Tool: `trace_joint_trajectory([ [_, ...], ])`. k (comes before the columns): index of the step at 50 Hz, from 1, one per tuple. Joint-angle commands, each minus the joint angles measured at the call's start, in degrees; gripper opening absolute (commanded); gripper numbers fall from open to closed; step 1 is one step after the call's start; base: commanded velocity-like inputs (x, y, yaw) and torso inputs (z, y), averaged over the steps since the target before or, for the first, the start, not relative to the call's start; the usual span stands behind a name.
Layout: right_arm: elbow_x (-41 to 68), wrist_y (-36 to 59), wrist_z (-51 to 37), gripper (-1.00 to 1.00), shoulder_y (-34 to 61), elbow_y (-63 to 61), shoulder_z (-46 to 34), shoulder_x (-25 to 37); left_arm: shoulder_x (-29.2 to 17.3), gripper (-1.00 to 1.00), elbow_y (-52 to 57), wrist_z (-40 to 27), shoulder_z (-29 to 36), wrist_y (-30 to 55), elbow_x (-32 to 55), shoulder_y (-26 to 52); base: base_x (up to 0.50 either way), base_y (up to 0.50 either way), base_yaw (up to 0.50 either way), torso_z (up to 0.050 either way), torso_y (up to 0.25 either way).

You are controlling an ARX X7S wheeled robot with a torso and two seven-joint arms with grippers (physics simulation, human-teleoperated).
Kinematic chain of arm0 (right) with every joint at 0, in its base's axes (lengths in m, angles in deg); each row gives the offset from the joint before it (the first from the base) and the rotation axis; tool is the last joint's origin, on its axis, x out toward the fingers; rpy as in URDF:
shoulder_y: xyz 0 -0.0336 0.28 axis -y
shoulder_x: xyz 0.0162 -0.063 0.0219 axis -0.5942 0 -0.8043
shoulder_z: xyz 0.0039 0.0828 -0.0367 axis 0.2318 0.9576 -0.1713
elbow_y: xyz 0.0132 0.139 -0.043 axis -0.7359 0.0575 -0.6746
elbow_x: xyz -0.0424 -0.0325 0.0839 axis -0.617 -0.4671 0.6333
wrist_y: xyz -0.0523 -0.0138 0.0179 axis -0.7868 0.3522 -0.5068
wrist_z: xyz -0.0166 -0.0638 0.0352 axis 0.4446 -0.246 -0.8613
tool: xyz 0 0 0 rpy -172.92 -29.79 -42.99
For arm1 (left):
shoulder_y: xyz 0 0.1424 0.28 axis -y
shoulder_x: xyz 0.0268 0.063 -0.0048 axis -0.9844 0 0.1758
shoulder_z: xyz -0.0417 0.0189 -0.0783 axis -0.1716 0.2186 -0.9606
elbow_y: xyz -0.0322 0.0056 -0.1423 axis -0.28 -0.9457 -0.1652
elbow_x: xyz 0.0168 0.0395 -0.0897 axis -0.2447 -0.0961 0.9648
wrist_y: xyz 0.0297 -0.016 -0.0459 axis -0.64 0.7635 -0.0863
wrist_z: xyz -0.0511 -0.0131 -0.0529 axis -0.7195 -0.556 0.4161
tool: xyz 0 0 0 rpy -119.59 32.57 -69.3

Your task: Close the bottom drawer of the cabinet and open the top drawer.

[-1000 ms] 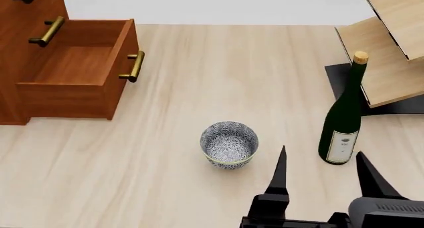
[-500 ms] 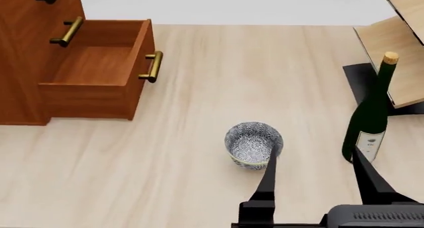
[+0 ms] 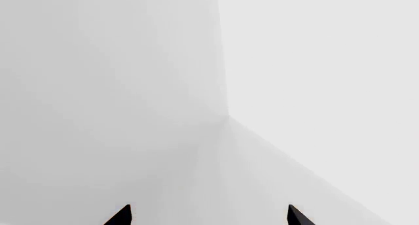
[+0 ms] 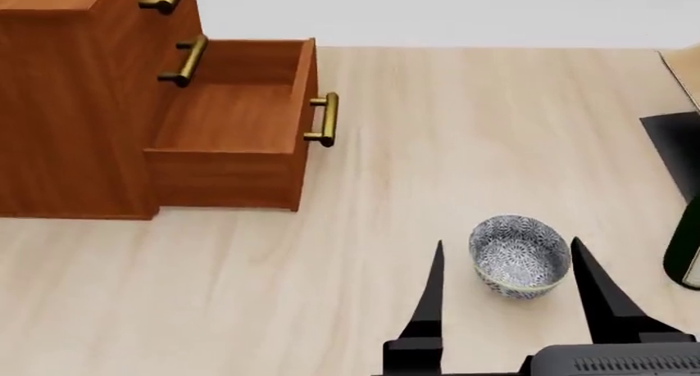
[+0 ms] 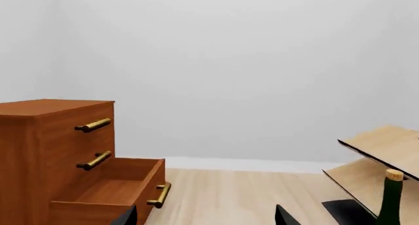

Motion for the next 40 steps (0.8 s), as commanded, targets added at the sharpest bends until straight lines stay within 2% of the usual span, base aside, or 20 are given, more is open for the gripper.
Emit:
trace_joint_trajectory([
  [1,1.33,-1.05,-0.34,1.0,-0.44,0.31,0.13,0.34,-0.87,1.0,0.0,-0.68,0.73,-0.44,0.61,-0.33,0.16,0.31,0.0,0.0,0.0],
  [9,2.78,-1.79,-0.15,1.0,-0.7,0.65,0.45,0.41,-0.21,1.0,-0.46,0.13,1.09,-1.48,0.16,-1.34,0.18,0.26,0.0,0.0,0.0],
  [12,3.22,-1.61,-0.43,1.0,-0.64,0.3,0.54,0.52,-1.28,1.0,-0.02,-1.31,1.17,-0.87,0.6,-0.8,0.2,0.22,0.0,0.0,0.0],
  [13,3.45,-1.41,-0.54,1.0,-0.54,0.14,0.61,0.59,-0.27,1.0,-0.48,0.15,1.22,-1.87,0.0,-1.54,0.21,0.21,0.0,0.0,0.0],
  [15,4.16,-1.18,-0.68,1.0,-0.39,-0.12,1.01,0.62,-1.45,1.0,0.02,-1.53,1.28,-0.98,0.66,-0.88,0.21,0.21,0.0,0.0,0.0],
  [26,5.45,-1.7,-1.32,1.0,-0.5,0.29,1.2,1.06,-1.84,1.0,-0.24,-2.22,1.64,-1.33,0.81,-1.18,0.22,0.2,0.0,0.0,0.0],
  [30,6.09,-1.8,-1.58,1.0,-0.48,0.35,1.52,1.19,-0.94,1.0,-0.72,-0.72,1.76,-2.5,0.38,-2.0,0.24,0.17,0.0,0.0,0.0],
  [32,6.29,-1.66,-1.72,1.0,-0.41,0.16,1.28,1.42,-1.88,1.0,-0.23,-2.03,1.87,-1.82,0.84,-1.5,0.24,0.15,0.0,0.0,0.0],
  [34,6.44,-1.67,-1.9,1.0,-0.37,0.2,1.22,1.54,-0.66,1.0,-0.94,-0.23,1.98,-3.08,0.11,-2.4,0.24,0.15,0.0,0.0,0.0],
  [40,6.78,-1.84,-2.45,1.0,-0.37,0.3,1.17,1.98,-1.88,1.0,-0.44,-1.84,2.24,-2.54,0.63,-1.91,0.24,0.15,0.0,0.0,0.0],
])
